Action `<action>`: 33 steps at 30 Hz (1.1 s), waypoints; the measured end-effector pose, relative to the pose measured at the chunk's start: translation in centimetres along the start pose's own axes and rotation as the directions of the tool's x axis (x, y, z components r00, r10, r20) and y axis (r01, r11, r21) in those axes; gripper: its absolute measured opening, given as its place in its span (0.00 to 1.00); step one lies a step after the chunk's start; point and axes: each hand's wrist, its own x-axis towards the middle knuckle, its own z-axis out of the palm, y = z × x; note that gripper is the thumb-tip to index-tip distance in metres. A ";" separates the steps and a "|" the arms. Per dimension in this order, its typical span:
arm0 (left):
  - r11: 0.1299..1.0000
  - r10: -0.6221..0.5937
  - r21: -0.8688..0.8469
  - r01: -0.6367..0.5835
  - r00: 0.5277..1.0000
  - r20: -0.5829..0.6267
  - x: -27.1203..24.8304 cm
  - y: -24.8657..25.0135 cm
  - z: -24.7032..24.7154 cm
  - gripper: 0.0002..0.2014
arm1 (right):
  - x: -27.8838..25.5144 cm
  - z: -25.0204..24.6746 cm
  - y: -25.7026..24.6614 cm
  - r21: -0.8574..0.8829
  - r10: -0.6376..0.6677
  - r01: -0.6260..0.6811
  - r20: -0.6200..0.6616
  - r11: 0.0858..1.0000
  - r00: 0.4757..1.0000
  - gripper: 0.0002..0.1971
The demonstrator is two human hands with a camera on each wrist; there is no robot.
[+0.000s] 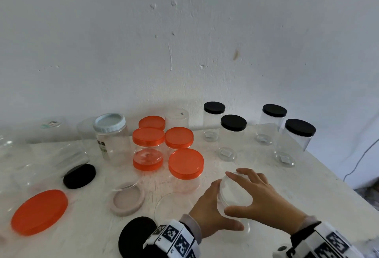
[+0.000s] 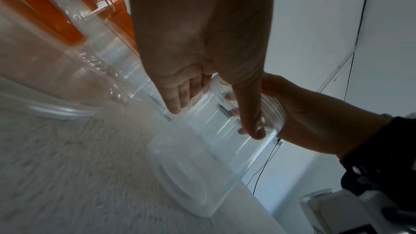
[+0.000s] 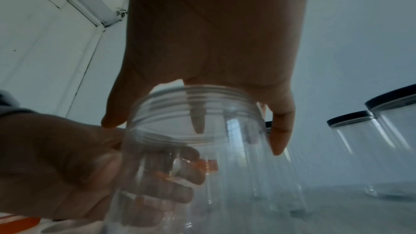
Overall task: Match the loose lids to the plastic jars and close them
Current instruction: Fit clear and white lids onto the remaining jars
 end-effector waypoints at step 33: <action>0.991 -0.116 -0.128 0.029 0.644 -0.756 -16.6 -9.4 -19.7 0.42 | 13.2 -4.3 -6.1 0.236 -0.208 0.250 -0.190 0.939 0.959 0.27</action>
